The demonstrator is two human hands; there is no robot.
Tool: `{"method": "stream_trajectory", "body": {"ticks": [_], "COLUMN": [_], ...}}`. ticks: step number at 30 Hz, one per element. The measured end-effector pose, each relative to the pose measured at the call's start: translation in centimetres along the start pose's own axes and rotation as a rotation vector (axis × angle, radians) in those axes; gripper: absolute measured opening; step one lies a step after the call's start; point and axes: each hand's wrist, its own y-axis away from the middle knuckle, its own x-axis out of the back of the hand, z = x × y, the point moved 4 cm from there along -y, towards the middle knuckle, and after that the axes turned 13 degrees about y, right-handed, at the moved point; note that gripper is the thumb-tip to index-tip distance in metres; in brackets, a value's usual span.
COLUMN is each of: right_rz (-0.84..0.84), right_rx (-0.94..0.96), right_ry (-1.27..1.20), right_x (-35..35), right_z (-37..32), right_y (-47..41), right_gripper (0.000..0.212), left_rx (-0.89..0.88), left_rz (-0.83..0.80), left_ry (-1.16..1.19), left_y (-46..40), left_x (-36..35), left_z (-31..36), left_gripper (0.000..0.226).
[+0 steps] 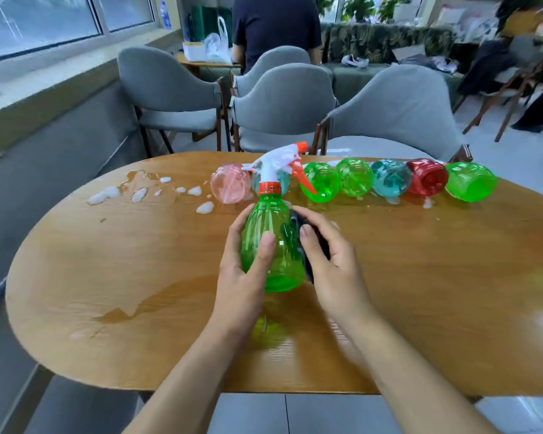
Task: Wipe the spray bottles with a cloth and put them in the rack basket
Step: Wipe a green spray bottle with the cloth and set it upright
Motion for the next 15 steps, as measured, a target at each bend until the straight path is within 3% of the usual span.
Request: {"method": "stream_trajectory", "body": {"ticks": [3, 7, 15], "right_rz": [-0.075, -0.079, 0.363], "right_rx": [-0.053, 0.039, 0.372], "right_ry": [0.049, 0.17, 0.548], "right_x": [-0.4, 1.2, 4.3], "right_z": [0.7, -1.3, -8.7], "right_y": [1.0, 2.5, -1.1], "right_gripper": [0.037, 0.026, 0.02], "left_rx": [-0.029, -0.086, -0.061], "left_rz": [-0.061, -0.016, -0.048], "left_ry": [-0.017, -0.048, -0.086], "left_y": [1.0, 1.5, 3.1], "left_x": [0.0, 1.2, 1.4], "left_z": [0.4, 0.9, 0.9], "left_gripper": [0.059, 0.056, 0.054]}}
